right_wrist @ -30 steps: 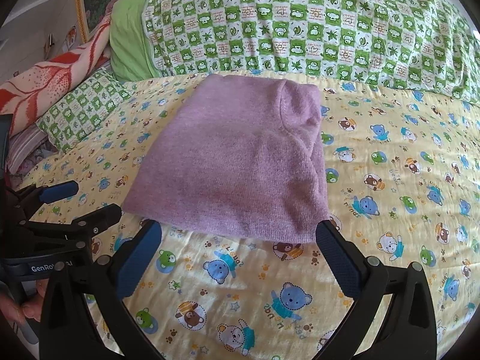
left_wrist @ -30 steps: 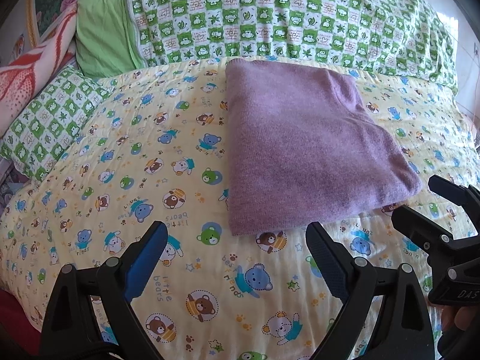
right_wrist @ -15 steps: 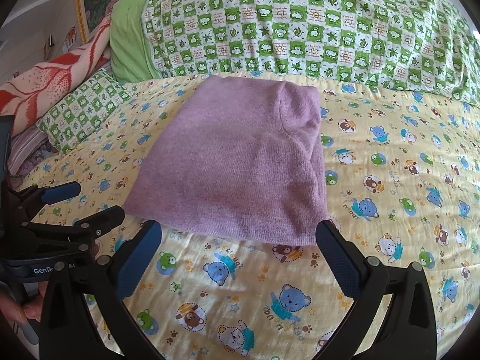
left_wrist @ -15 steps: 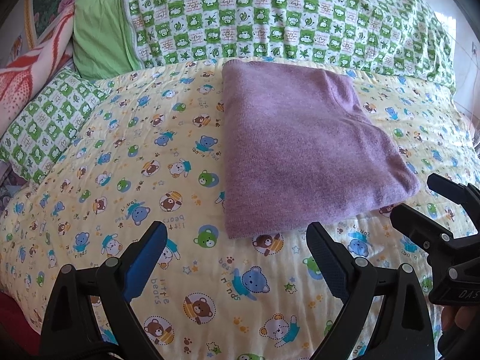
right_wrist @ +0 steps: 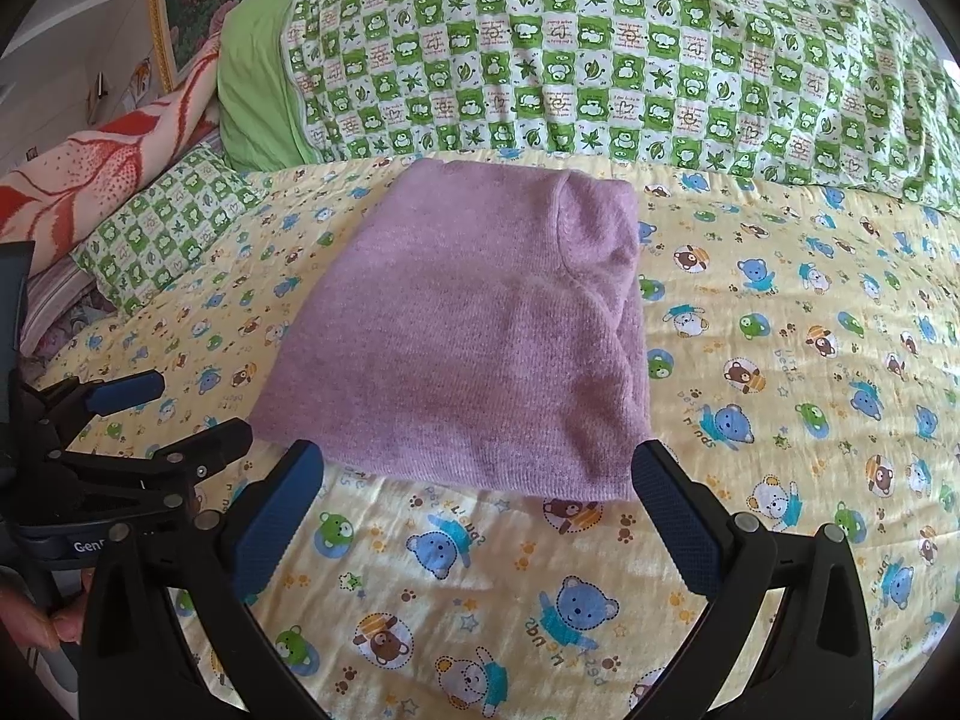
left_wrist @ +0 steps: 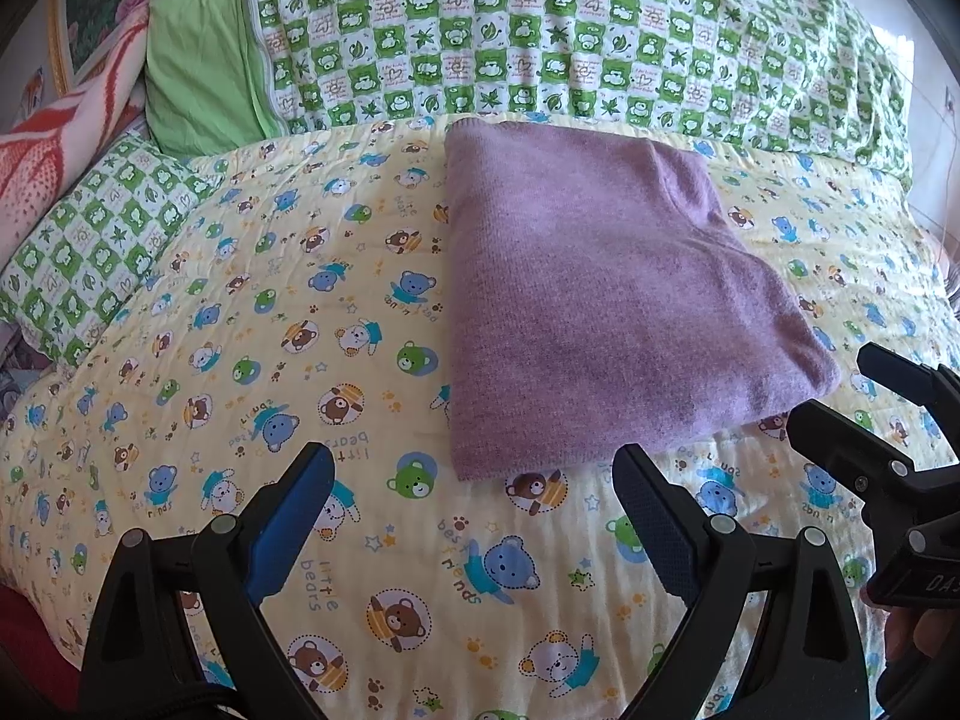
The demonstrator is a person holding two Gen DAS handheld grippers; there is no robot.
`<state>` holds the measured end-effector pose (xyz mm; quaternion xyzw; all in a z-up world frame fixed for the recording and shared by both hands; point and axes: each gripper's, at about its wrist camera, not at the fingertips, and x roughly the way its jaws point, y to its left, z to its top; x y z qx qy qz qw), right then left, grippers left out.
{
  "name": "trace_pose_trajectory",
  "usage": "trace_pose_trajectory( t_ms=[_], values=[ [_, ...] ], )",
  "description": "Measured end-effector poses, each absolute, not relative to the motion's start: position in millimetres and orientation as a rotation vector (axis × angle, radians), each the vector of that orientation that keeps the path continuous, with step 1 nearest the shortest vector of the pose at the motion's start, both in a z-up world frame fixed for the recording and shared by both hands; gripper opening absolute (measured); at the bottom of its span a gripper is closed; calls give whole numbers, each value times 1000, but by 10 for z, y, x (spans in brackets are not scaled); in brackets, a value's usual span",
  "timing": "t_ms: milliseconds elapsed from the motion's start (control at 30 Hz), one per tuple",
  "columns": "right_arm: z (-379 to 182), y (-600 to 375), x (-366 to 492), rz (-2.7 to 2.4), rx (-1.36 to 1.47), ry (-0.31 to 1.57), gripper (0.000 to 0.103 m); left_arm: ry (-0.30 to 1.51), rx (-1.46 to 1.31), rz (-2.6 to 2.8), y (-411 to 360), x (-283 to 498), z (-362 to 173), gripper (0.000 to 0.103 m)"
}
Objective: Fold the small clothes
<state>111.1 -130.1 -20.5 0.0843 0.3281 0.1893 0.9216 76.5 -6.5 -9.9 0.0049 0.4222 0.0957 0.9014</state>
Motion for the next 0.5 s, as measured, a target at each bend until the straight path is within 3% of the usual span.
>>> trace_pose_trajectory(
  t_ms=[500],
  values=[
    [-195,-1314,1124,391,176,672,102,871,8,198,-44,787,-111,95]
  ],
)
